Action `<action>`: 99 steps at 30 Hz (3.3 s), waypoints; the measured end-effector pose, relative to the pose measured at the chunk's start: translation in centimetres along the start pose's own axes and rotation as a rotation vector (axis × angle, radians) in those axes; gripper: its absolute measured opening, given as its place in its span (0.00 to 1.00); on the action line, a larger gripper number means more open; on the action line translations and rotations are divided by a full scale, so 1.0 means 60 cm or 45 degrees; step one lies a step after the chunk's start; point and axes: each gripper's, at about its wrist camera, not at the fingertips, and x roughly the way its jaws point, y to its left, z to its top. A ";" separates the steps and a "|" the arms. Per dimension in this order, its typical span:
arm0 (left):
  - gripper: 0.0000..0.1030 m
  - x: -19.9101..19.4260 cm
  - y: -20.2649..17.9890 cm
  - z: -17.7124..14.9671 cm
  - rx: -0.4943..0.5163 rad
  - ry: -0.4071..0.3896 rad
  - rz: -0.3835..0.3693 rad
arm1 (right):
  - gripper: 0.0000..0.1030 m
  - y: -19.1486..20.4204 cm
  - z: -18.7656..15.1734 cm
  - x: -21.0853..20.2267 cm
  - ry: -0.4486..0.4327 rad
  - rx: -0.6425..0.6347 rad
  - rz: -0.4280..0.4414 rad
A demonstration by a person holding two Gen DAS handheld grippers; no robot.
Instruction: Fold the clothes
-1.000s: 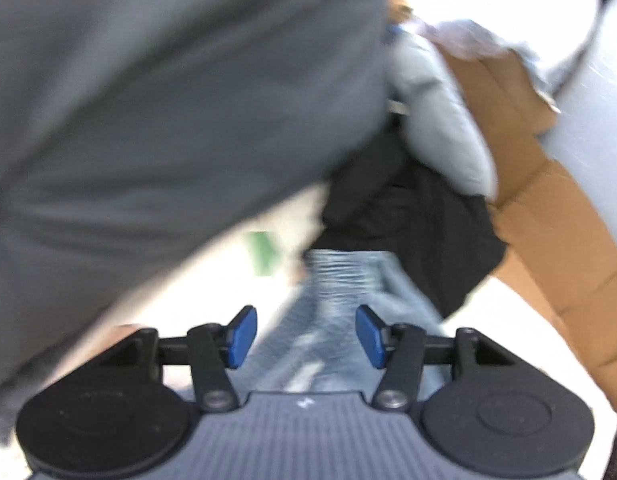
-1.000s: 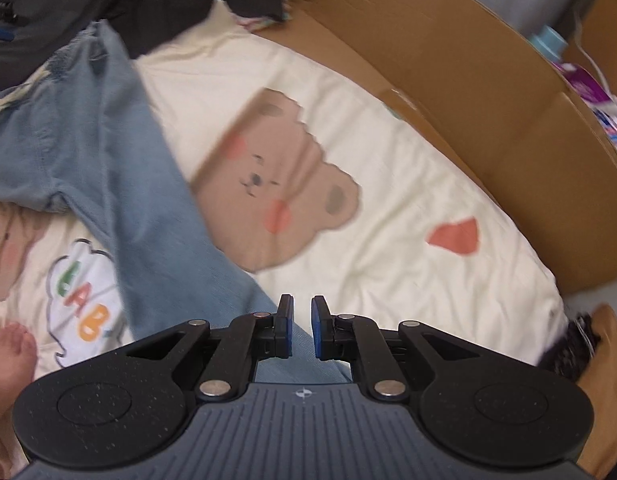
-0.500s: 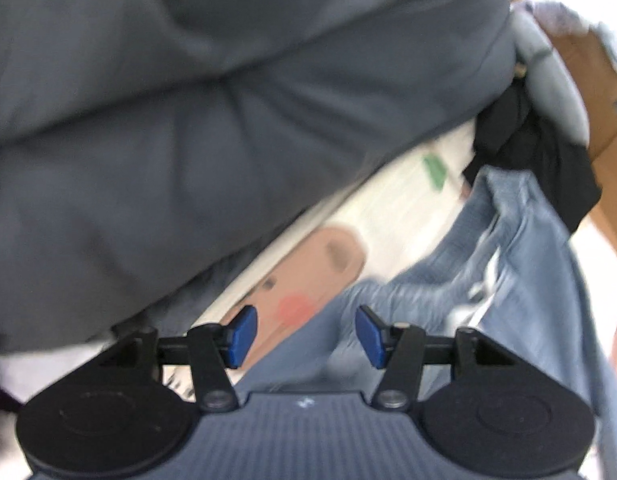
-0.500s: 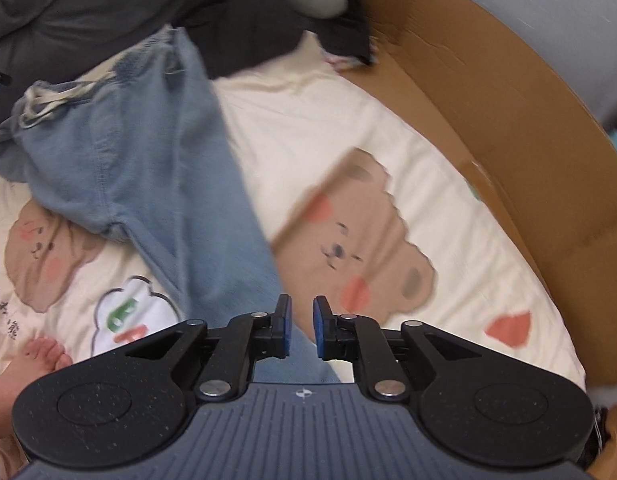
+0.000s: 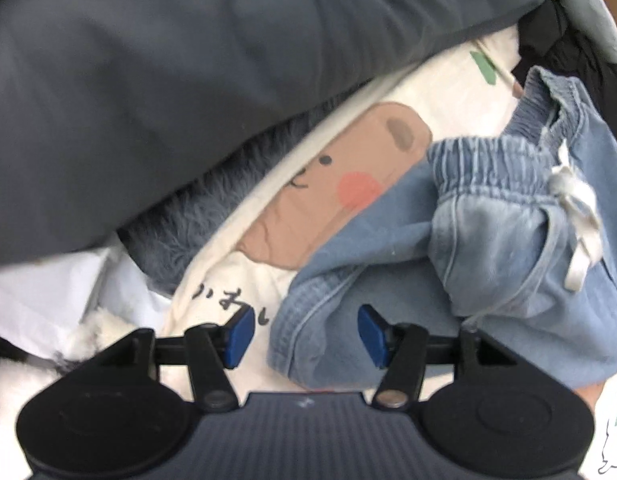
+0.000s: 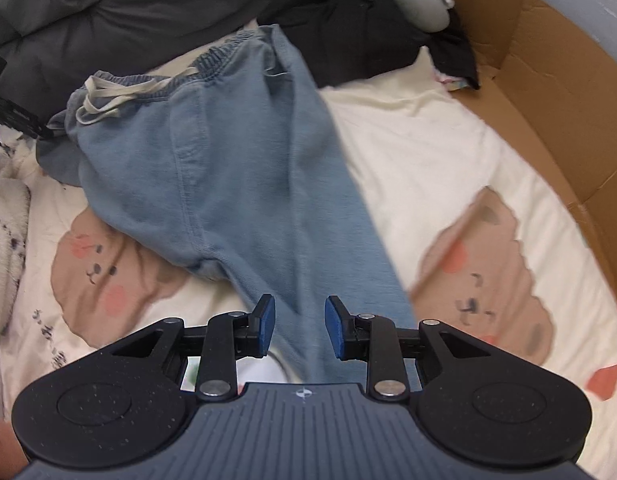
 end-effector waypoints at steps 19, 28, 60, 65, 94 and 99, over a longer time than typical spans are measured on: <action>0.12 -0.072 -0.066 -0.058 0.028 0.057 -0.293 | 0.36 0.161 0.005 0.096 0.042 0.023 0.200; 0.12 -0.138 -0.100 -0.072 -0.033 0.056 -0.453 | 0.43 0.209 0.025 0.116 0.018 0.087 0.327; 0.11 -0.255 -0.194 -0.175 -0.229 0.095 -1.062 | 0.44 0.199 0.161 0.162 -0.221 0.167 0.355; 0.11 -0.274 -0.211 -0.170 -0.184 0.088 -1.137 | 0.44 0.187 0.159 0.120 -0.252 0.092 0.359; 0.11 -0.300 -0.285 -0.164 -0.124 0.066 -1.205 | 0.61 0.186 -0.048 -0.046 -0.149 -0.417 0.559; 0.11 -0.296 -0.295 -0.169 -0.099 0.102 -1.227 | 0.64 0.211 -0.034 -0.032 -0.225 -0.419 0.492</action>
